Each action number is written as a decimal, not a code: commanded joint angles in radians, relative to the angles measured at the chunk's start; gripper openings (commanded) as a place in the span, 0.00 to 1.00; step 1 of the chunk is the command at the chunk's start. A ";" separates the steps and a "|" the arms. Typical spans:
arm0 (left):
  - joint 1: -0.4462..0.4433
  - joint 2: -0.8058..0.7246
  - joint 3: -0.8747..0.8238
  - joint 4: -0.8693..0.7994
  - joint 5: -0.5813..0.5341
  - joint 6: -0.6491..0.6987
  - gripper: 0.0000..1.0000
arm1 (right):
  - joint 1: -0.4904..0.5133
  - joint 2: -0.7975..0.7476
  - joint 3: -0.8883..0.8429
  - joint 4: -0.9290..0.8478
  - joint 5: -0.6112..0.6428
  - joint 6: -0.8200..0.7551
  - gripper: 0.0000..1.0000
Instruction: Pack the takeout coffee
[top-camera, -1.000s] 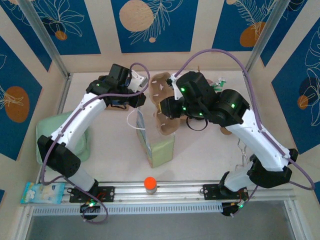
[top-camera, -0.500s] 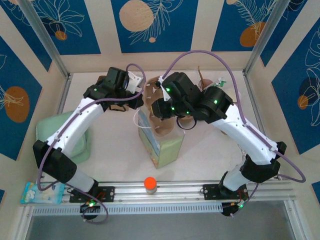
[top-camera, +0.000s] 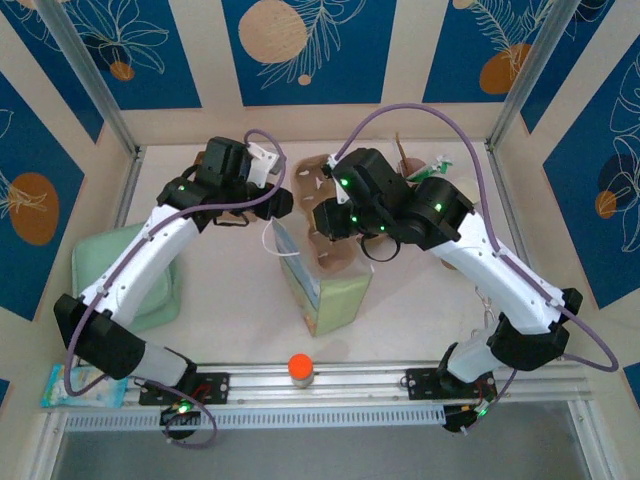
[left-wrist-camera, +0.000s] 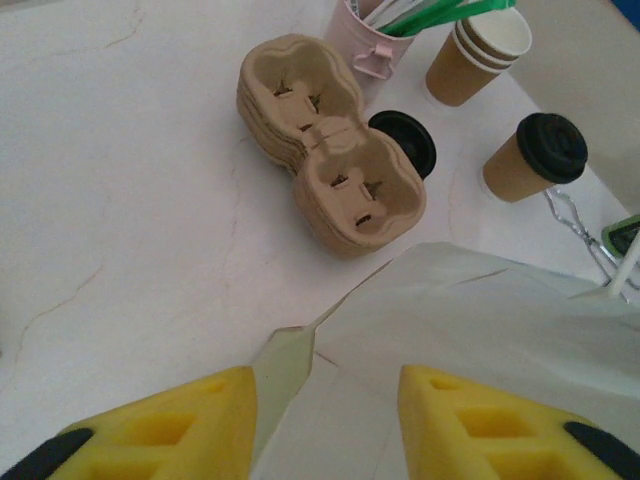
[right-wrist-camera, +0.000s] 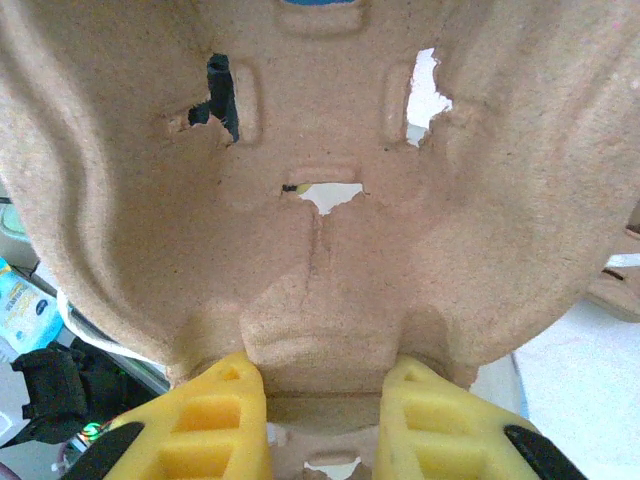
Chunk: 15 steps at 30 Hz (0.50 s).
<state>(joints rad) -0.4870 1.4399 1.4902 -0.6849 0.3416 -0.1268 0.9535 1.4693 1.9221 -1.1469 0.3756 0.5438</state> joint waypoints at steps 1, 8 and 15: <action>0.001 -0.022 0.011 0.021 0.030 -0.004 0.45 | 0.001 -0.030 -0.020 0.018 0.008 0.016 0.11; 0.002 -0.011 0.030 -0.004 0.043 0.014 0.47 | 0.005 -0.017 -0.029 0.012 0.000 0.002 0.11; 0.002 -0.016 0.030 -0.045 0.046 0.055 0.46 | -0.012 0.014 -0.040 0.013 -0.027 -0.013 0.11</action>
<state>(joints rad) -0.4866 1.4372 1.4952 -0.6971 0.3595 -0.1051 0.9493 1.4647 1.8980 -1.1397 0.3698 0.5461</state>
